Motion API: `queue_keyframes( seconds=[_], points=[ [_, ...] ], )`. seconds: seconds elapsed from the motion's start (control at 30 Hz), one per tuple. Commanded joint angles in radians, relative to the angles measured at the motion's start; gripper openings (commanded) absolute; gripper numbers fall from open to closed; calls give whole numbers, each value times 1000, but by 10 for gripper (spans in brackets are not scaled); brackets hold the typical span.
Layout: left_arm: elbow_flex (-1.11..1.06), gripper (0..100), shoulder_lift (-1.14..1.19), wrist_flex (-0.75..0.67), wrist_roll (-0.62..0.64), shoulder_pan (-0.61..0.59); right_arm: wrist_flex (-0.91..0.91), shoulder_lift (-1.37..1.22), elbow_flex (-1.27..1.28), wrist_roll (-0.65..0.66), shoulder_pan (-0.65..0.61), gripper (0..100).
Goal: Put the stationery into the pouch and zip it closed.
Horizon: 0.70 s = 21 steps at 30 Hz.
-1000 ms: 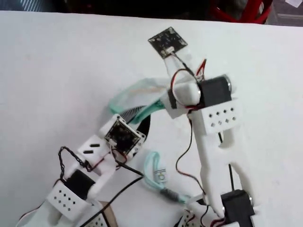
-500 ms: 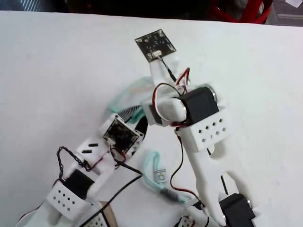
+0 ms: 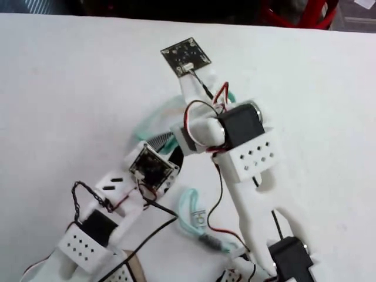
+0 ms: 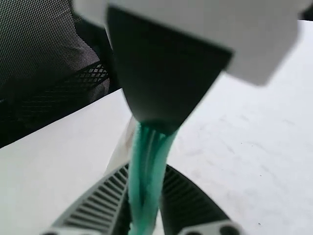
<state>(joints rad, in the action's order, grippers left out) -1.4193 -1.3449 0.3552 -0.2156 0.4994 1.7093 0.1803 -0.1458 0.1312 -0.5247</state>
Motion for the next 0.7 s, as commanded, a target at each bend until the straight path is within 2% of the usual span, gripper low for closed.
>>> queue_keyframes(
  seconds=[0.0, 0.13, 0.43, 0.53, 0.67],
  points=[
    [31, 24, -16, -18, -5, -12, 10, -77, 23, 95, 70, 144],
    [31, 24, -16, -18, -5, -12, 10, -117, 23, 193, 73, 22],
    [31, 24, -16, -18, -5, -12, 10, -122, 15, 304, 70, 23],
    [31, 24, -16, -18, -5, -12, 7, -122, 12, 354, 125, 19],
    [31, 24, -16, -18, -5, -12, 7, -122, -20, 493, 211, 19]
  ],
)
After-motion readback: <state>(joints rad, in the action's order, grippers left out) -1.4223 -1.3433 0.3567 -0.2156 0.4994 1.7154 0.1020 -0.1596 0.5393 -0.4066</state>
